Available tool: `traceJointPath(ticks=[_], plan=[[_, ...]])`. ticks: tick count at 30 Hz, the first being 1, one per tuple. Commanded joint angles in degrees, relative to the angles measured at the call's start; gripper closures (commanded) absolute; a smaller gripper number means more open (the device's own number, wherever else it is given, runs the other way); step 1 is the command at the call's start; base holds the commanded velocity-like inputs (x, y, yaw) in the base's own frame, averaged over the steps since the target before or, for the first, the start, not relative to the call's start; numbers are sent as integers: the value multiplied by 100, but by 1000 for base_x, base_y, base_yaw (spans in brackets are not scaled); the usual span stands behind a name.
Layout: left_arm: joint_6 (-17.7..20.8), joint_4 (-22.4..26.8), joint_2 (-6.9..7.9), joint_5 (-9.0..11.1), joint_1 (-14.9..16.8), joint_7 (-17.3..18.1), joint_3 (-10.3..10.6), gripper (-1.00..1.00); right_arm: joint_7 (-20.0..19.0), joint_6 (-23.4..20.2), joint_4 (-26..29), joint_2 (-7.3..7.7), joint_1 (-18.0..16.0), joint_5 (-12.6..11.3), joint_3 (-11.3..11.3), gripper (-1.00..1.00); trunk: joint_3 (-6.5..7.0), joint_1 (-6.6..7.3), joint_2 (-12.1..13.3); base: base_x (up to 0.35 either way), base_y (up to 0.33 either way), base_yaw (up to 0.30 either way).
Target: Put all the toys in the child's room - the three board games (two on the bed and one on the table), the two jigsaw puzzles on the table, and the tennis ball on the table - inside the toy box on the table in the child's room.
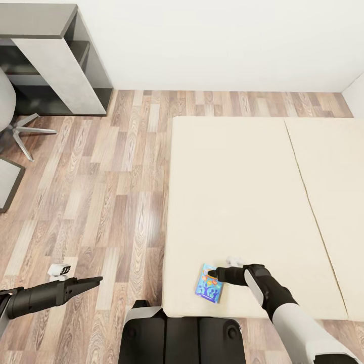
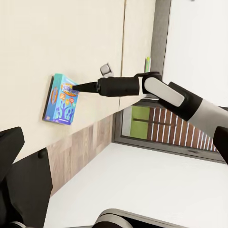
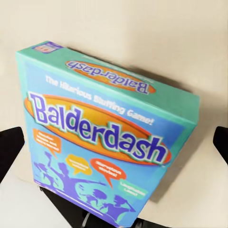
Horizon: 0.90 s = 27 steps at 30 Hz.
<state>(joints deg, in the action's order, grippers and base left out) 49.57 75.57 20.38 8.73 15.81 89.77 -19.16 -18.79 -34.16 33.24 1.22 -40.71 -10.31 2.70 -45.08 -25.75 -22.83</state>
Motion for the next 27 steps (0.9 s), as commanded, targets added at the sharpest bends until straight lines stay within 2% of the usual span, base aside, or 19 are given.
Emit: traceJointPath(ticks=[1, 9, 27], plan=[[61, 2, 1, -4, 1, 23, 0, -100, 16, -29, 7, -12, -8, -49, 30, -100, -6, -3, -9, 0, 0, 0], [58, 2, 2, -6, 1, 23, 0, -100, 16, -22, 7, -216, -31, -42, 37, -100, -6, -3, -9, 0, 0, 0], [55, 2, 2, -3, 1, 23, 0, -100, 19, -19, -8, -429, -42, -33, 43, -100, -6, -3, -9, 0, 0, 0]])
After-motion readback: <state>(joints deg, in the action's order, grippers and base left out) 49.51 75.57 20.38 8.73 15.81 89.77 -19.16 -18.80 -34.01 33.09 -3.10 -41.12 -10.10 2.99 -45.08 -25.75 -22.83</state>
